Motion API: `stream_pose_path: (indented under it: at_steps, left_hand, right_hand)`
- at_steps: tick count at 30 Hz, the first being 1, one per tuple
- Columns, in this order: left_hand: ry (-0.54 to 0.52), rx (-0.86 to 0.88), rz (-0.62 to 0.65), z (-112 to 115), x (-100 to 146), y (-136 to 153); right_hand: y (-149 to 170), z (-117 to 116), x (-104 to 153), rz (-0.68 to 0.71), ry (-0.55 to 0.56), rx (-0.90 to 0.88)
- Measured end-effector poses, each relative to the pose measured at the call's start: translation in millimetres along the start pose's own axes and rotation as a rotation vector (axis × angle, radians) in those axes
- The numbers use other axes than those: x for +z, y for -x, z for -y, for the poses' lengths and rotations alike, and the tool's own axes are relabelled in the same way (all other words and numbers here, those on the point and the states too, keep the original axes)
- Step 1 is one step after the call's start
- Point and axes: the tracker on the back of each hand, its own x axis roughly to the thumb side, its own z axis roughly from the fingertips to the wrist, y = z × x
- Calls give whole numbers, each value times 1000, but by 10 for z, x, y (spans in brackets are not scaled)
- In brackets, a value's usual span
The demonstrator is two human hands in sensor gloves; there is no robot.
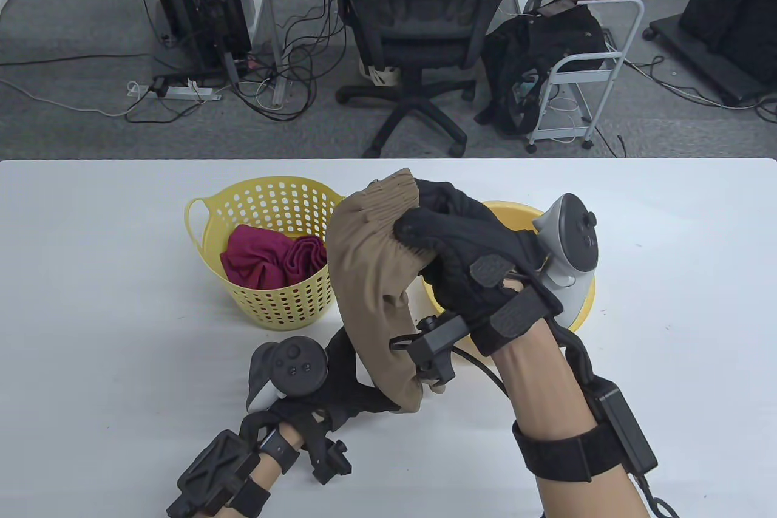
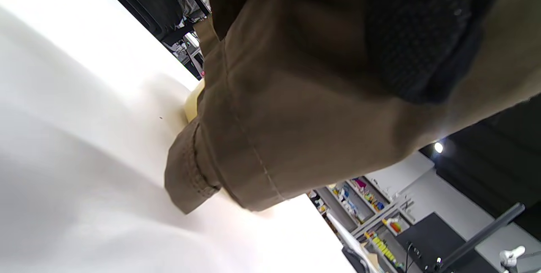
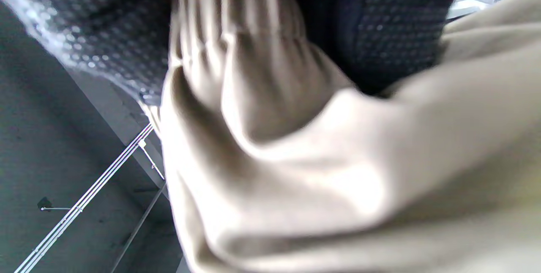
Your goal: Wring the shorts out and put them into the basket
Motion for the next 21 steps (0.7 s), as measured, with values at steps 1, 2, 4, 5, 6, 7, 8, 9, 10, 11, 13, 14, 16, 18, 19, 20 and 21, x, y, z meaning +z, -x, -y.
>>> stream_pose_path:
  at_steps: [1, 2, 4, 5, 6, 7, 8, 9, 10, 11, 13, 14, 16, 18, 19, 20, 21]
  left_hand:
    - [-12, 26, -2, 4, -16, -1]
    - [-27, 42, -7, 3, -28, 1]
    - [-49, 82, -3, 8, -57, 2]
    - [-56, 88, -6, 6, -66, 4]
    - [-54, 112, 1, 10, -74, 5]
    - [-74, 124, -6, 7, -77, 8]
    - [-75, 138, 0, 2, -85, 15]
    - [-75, 154, -2, 0, -83, 23]
    - [-84, 155, -9, -7, -79, 31]
    - [-88, 164, -6, -16, -75, 45]
    - [-87, 159, -10, -37, -60, 60]
    - [-77, 142, 1, -56, -52, 66]
    - [-83, 96, -7, -93, -35, 65]
    - [-86, 27, -12, -136, -14, 60]
    - [-79, 0, -21, -155, -6, 59]
    - [-82, -29, -28, -177, 9, 55]
    - [-84, -46, -37, -190, 15, 55]
  right_hand:
    - [8, -9, -8, 1, -2, -6]
    - [14, -14, -15, 2, -4, -11]
    - [29, -21, -27, 2, -2, -15]
    - [35, -21, -31, 2, 0, -14]
    - [46, -17, -36, 2, 3, -15]
    - [57, -11, -41, 1, 3, -23]
    - [63, -5, -42, -1, 5, -27]
    - [67, 4, -43, 1, 9, -27]
    - [69, 11, -43, 1, 9, -27]
    - [69, 31, -42, 2, 15, -24]
    - [64, 69, -41, 6, 25, -19]
    - [63, 98, -36, 8, 33, -15]
    - [61, 149, -30, 8, 45, -7]
    - [61, 214, -20, 10, 61, 4]
    - [60, 248, -14, 10, 71, 9]
    - [60, 285, -8, 12, 80, 17]
    - [59, 307, -5, 13, 84, 20]
